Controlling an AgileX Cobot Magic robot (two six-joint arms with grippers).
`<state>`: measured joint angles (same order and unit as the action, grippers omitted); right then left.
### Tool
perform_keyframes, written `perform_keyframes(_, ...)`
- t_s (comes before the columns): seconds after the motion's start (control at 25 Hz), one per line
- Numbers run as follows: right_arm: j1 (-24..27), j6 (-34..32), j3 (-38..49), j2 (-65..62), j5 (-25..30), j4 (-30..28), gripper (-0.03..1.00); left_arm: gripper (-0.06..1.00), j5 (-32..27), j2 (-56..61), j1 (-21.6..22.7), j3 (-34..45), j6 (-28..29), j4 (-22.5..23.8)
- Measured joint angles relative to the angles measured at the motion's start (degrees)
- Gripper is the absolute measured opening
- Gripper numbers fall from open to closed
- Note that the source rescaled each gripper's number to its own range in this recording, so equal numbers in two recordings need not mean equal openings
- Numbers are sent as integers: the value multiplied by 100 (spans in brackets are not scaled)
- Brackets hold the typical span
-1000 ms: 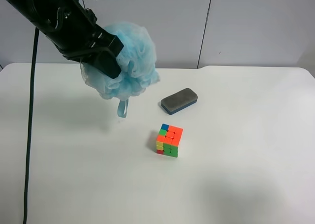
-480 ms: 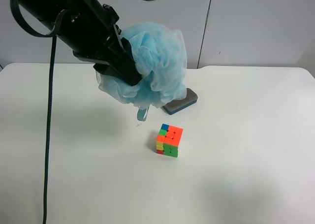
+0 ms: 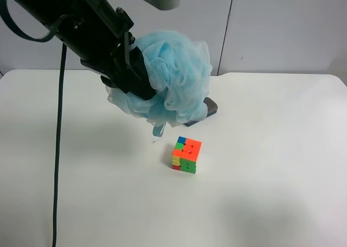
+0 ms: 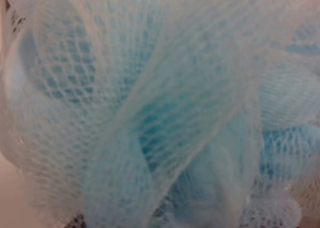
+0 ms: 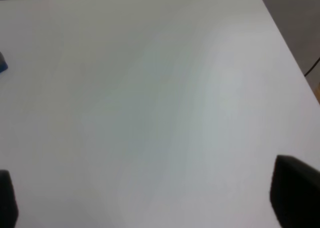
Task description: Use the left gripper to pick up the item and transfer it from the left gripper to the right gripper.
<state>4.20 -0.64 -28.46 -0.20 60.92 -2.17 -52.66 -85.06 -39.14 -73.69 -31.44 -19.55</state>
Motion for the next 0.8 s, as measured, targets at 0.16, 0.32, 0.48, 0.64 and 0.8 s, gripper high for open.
perform_keyframes(0.16,0,0,0,0,0,0,100,3,-214,0,0,0,-298,135)
perform_keyframes(0.32,0,0,0,0,0,0,100,3,-241,0,0,0,-481,388)
perform_keyframes(0.48,0,0,0,0,0,0,100,3,-263,0,0,0,-775,544)
perform_keyframes(0.64,0,0,0,0,0,0,100,3,-265,0,0,0,-1115,586)
perform_keyframes(0.8,0,0,0,0,0,0,100,3,-265,0,0,0,-1385,591)
